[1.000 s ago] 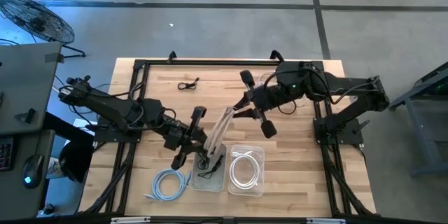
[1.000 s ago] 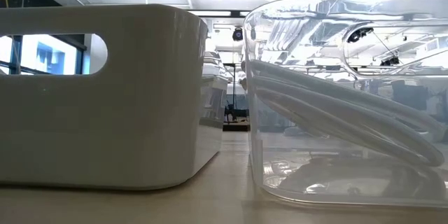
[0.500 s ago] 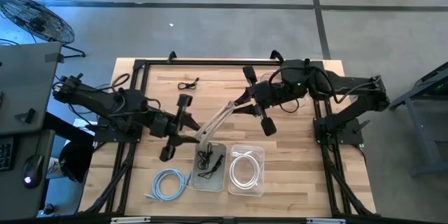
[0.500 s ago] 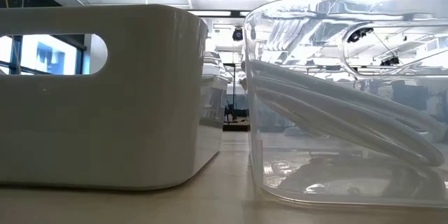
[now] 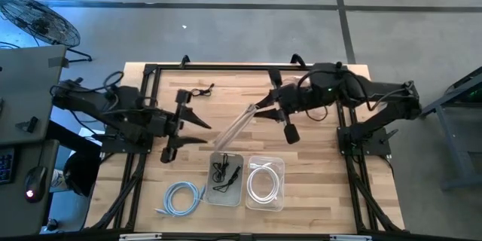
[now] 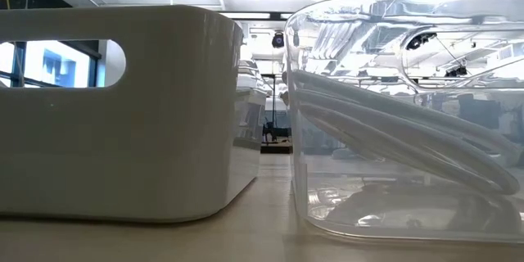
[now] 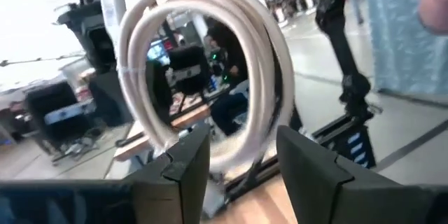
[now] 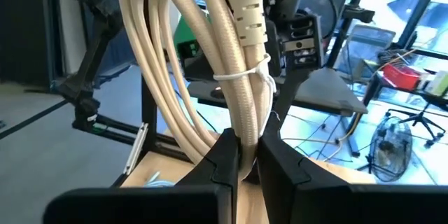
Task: Pick & Place USB Port
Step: Put the brown HDMI cable into the transparent bin
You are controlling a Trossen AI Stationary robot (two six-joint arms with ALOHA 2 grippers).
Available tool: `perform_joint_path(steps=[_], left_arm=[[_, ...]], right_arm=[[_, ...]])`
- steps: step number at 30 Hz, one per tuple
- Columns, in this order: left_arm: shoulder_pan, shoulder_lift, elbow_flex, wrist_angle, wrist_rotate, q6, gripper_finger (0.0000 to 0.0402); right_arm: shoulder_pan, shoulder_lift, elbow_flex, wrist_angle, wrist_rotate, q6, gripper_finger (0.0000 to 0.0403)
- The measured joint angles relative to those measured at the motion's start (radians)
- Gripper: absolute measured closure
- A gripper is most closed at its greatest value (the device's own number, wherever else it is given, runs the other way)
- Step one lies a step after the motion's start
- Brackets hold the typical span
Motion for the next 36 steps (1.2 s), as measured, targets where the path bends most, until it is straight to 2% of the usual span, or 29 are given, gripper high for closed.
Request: perform_joint_path(steps=[9, 15, 20, 31, 36], left_arm=[[-0.001, -0.092, 0.001, -0.216, -0.156, 0.040, 0.0239], [-0.002, -0.118, 0.001, -0.262, -0.156, 0.039, 0.0239], [-0.001, -0.139, 0.001, -0.335, -0.167, 0.045, 0.0239], [-0.001, -0.225, 0.000, -0.401, -0.334, 0.099, 0.0239], [-0.001, -0.262, 0.000, -0.401, -0.356, 0.118, 0.0239]], right_arm=[[0.026, -0.076, 0.000, -0.073, 0.161, -0.027, 0.0375], [0.070, -0.158, 0.000, -0.198, 0.401, -0.043, 0.0375], [0.115, -0.197, 0.001, -0.328, 0.580, 0.042, 0.0375], [0.228, -0.104, -0.004, -0.589, 0.673, 0.330, 0.0375], [0.272, -0.064, -0.005, -0.714, 0.629, 0.482, 0.0375]])
